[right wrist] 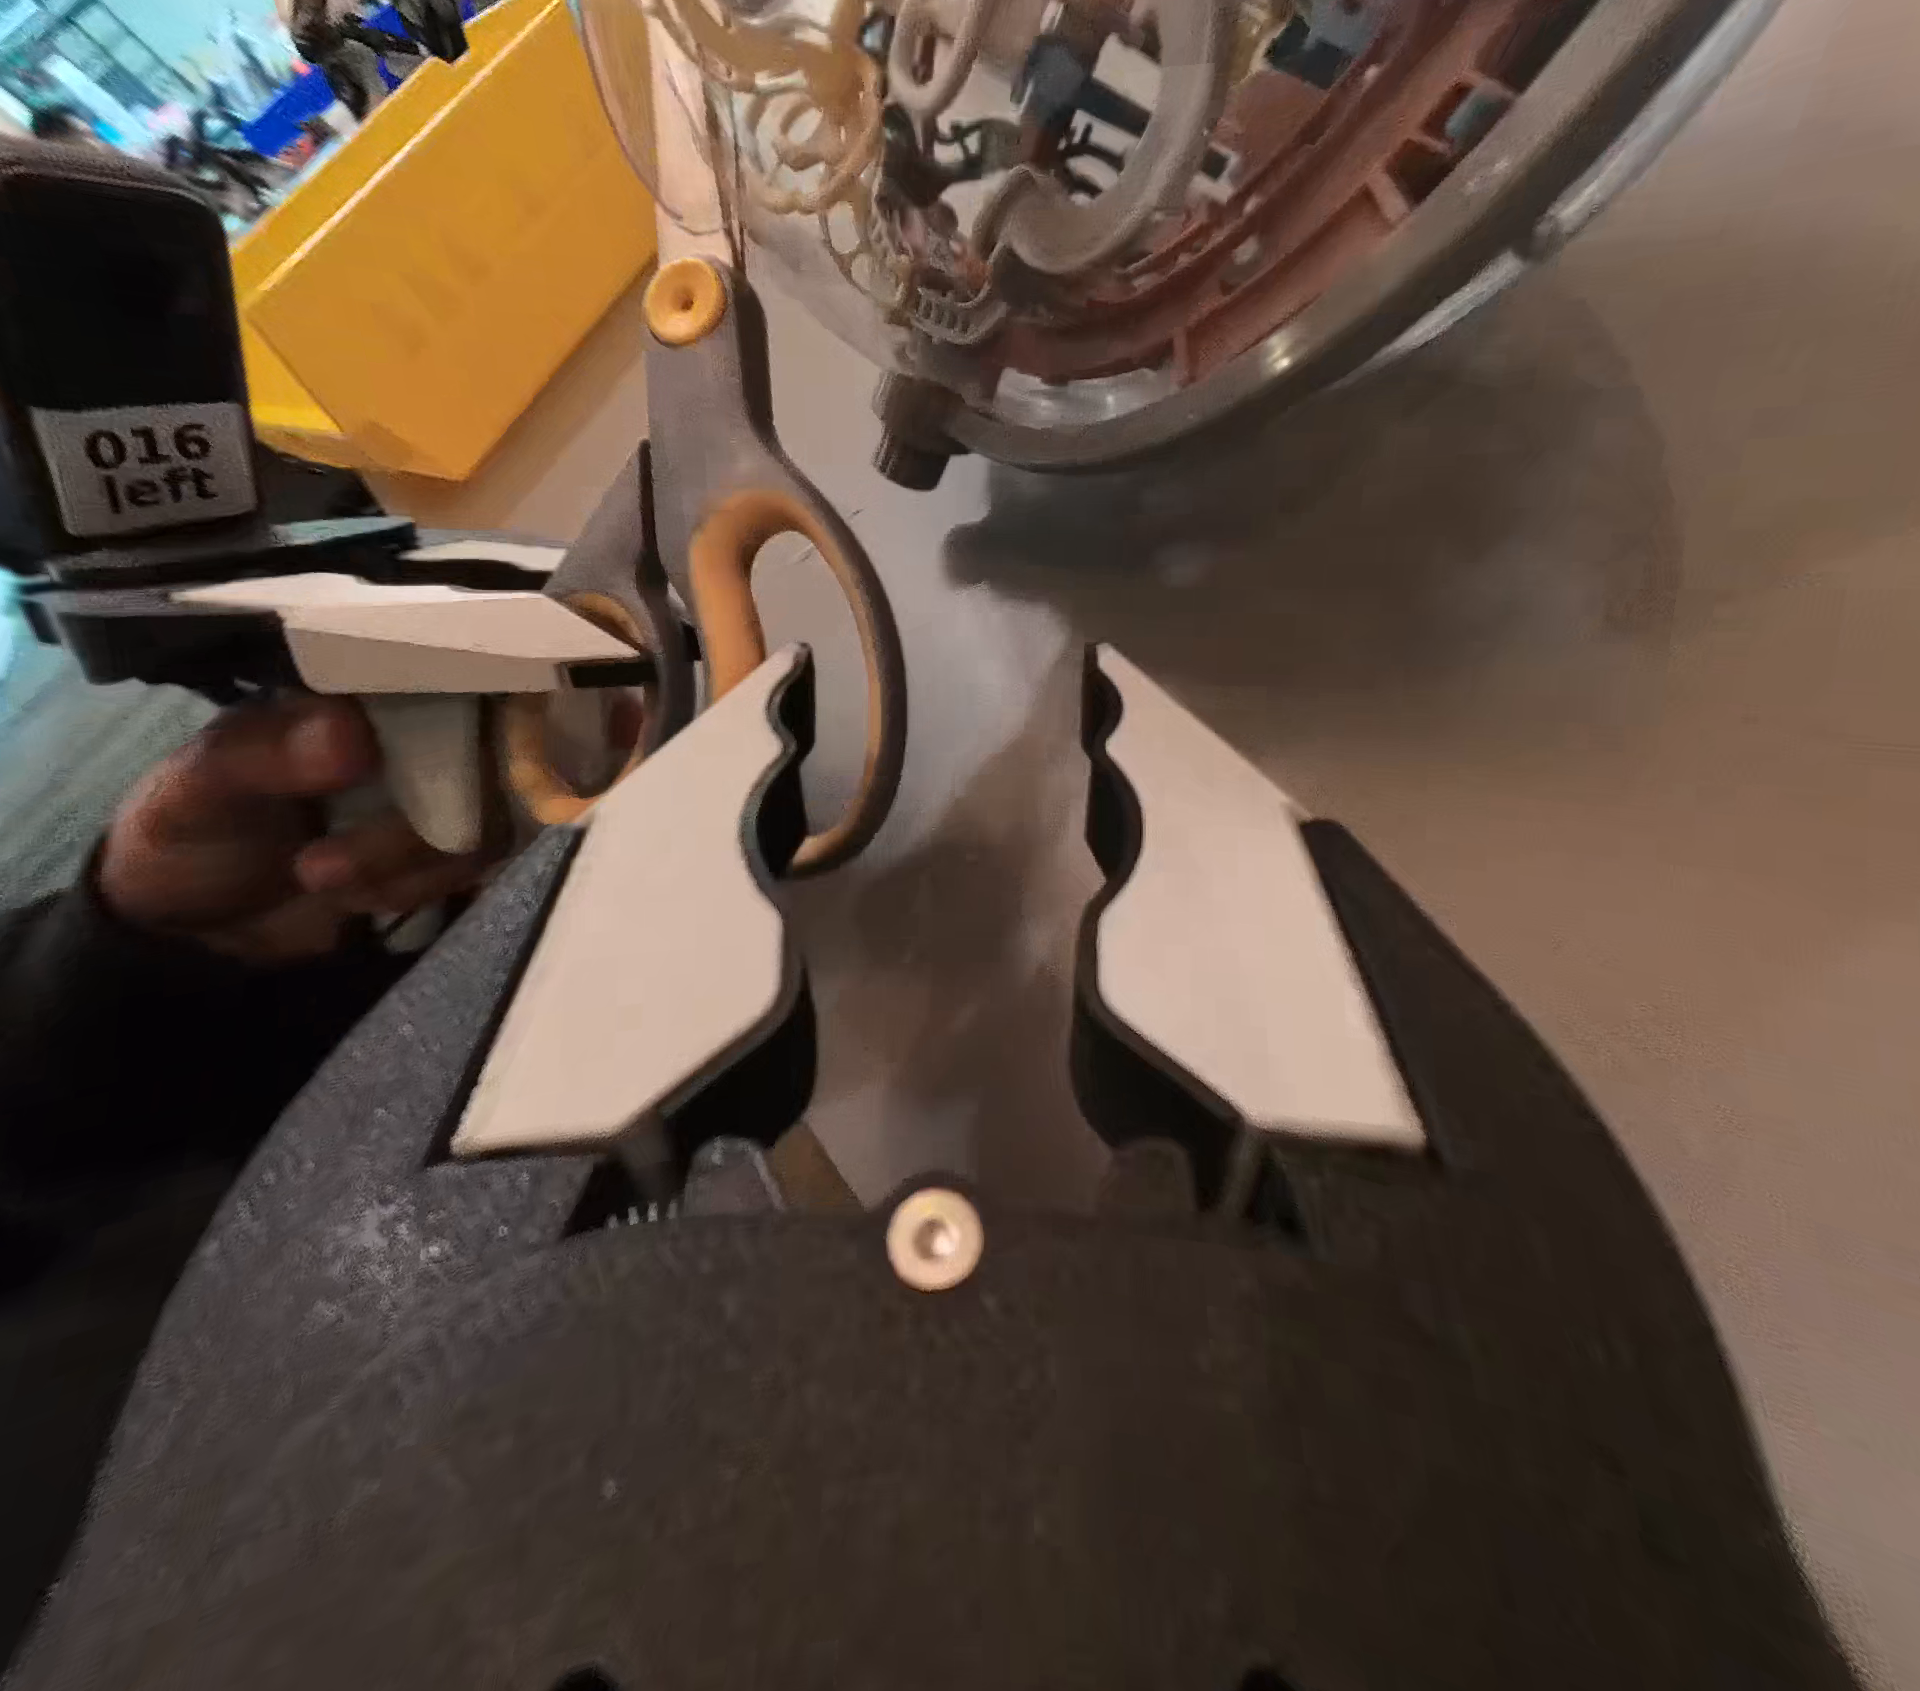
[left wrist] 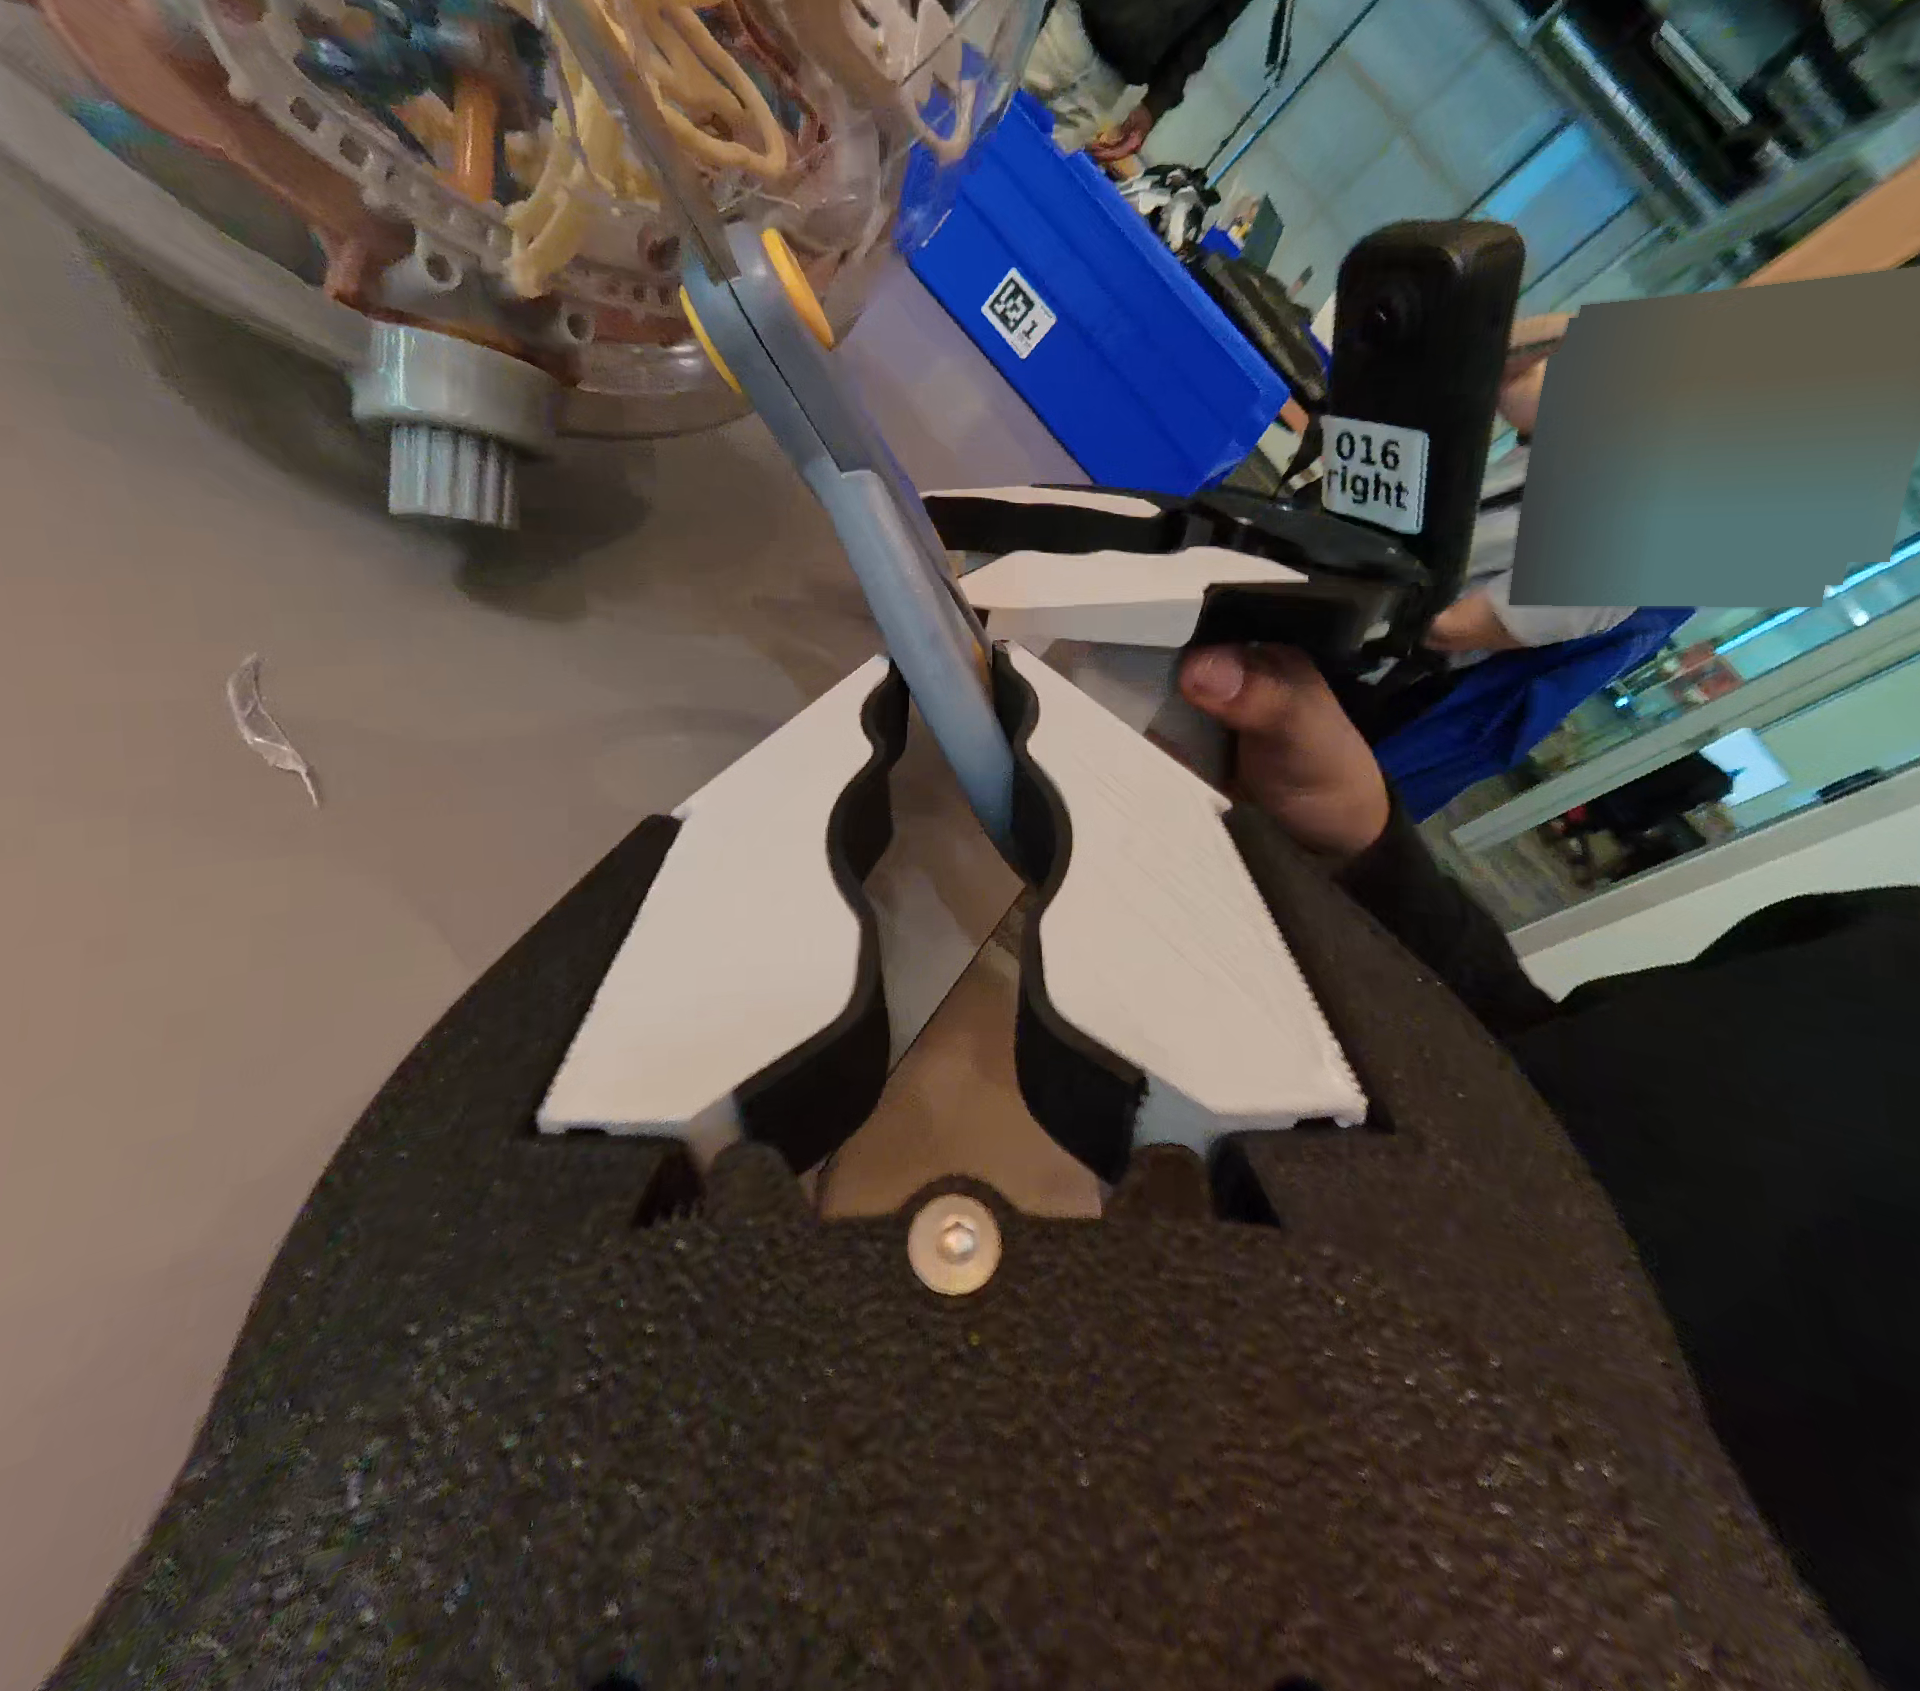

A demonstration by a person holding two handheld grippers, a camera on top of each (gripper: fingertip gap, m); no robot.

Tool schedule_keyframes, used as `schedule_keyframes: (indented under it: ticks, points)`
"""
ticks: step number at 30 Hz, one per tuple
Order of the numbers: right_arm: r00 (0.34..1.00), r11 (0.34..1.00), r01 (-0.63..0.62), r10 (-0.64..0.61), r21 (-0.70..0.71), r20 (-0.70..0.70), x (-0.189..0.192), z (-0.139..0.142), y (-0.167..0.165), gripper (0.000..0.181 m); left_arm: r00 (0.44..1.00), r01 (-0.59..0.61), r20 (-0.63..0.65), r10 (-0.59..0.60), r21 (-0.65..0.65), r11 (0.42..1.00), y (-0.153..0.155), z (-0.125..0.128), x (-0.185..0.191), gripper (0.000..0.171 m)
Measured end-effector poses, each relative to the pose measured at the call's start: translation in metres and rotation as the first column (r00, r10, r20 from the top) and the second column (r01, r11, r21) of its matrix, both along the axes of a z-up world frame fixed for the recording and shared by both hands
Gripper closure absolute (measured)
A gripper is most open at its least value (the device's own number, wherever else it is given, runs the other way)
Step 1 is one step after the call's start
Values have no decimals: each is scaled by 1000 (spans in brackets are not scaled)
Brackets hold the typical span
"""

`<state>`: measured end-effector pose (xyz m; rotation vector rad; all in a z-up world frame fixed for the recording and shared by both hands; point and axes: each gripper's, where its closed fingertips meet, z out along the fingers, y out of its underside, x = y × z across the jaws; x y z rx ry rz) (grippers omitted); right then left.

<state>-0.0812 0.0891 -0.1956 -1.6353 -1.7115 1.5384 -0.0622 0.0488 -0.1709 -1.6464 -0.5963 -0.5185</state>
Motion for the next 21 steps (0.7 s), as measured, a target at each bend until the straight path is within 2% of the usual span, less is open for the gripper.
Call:
schedule_keyframes:
  ticks: [3, 6, 9, 12, 21]
  points:
    - [996, 994, -69, 73, -84, 52, 5, -3, -8, 145, 1000, 17, 7, -17, 36, 999, 0, 8, 4, 160]
    - [989, 981, -141, 145, -132, 19, 10, 4, -18, 177, 999, 31, -5, -31, 32, 999, 2, 11, 6, 160]
    - [995, 993, -97, 97, -62, -6, 8, 4, -11, 178, 999, 33, -18, -33, 3, 999, 4, 8, 7, 161]
    - [999, 1000, -2, 3, 30, -37, 4, 6, 8, 176, 997, 78, 29, -78, 1, 997, 3, 7, 14, 162]
    - [989, 993, 103, -95, 64, -113, 3, 23, 30, 173, 994, 105, 11, -105, 42, 994, -3, 21, 18, 163]
